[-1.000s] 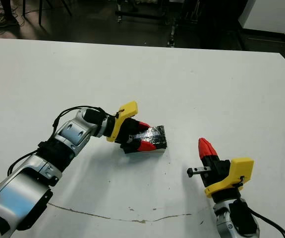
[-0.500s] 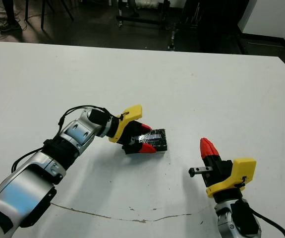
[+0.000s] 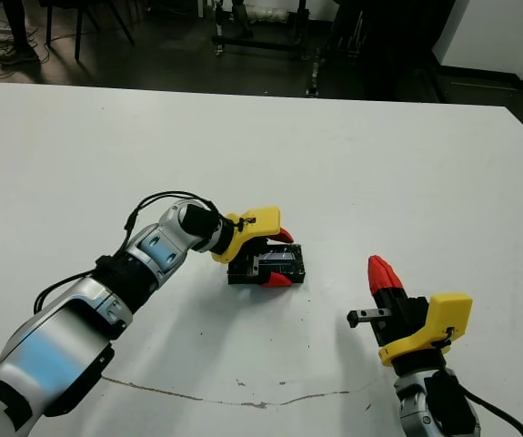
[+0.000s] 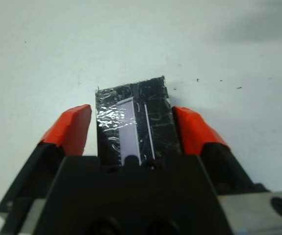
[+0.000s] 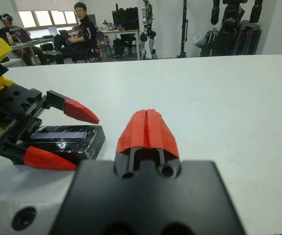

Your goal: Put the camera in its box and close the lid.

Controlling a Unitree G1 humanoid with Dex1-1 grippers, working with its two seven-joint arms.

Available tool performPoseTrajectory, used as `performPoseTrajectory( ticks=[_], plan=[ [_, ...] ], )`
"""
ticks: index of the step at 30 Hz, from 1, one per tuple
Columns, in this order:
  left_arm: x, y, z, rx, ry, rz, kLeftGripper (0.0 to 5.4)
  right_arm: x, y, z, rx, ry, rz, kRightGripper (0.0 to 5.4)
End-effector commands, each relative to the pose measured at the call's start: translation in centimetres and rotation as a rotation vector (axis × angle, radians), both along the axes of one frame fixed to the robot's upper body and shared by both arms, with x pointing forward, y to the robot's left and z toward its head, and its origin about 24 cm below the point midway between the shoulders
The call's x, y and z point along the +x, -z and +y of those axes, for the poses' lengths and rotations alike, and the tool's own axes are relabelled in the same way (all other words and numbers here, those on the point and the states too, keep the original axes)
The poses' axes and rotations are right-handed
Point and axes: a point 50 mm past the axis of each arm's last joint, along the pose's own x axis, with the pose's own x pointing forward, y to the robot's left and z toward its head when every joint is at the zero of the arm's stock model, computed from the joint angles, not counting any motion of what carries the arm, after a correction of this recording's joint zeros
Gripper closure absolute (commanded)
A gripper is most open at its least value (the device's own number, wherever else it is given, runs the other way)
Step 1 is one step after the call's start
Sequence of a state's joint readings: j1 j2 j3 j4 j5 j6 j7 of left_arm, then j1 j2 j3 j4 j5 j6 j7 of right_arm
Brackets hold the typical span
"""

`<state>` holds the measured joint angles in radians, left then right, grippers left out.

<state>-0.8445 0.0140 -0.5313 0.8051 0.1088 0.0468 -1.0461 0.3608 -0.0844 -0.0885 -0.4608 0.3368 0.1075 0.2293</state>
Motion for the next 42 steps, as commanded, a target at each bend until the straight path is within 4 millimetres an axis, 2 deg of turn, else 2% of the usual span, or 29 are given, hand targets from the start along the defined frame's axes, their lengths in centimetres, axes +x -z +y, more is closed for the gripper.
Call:
performPoseTrajectory(
  ticks=[1, 3, 7, 16, 23, 28, 32, 42],
  plan=[
    [-2.5, 5.3, 0.7, 0.113, -0.037, 0.151, 0.31, 0.0, 0.0, -0.1, -0.014, 0.002, 0.004, 5.40],
    [-2.5, 5.3, 0.8, 0.107, -0.032, 0.129, 0.01, 0.0, 0.0, -0.1, -0.007, -0.002, 0.004, 5.40],
    [-2.4, 5.1, 1.0, 0.109, -0.018, 0.071, 0.01, 0.0, 0.0, -0.1, -0.008, -0.003, 0.001, 5.40],
    [-1.8, 4.4, 2.5, 0.085, -0.092, 0.147, 0.01, 0.0, 0.0, -0.1, -0.012, -0.010, -0.003, 5.40],
    [-1.9, 2.9, 6.2, 0.003, -0.175, 0.144, 0.01, 0.1, -0.1, -0.1, -0.011, -0.017, -0.010, 5.40],
    [-2.1, 2.2, 9.7, -0.013, -0.242, 0.154, 0.01, 0.2, -0.2, 0.0, -0.005, -0.020, -0.008, 5.40],
    [-2.3, 2.0, 11.6, -0.031, -0.315, 0.210, 0.01, 0.3, -0.3, 0.0, -0.007, -0.022, -0.009, 5.40],
    [-3.0, 0.1, 14.4, -0.024, -0.379, 0.224, 0.01, 0.3, -0.3, 0.0, -0.011, -0.018, -0.010, 5.40]
  ],
)
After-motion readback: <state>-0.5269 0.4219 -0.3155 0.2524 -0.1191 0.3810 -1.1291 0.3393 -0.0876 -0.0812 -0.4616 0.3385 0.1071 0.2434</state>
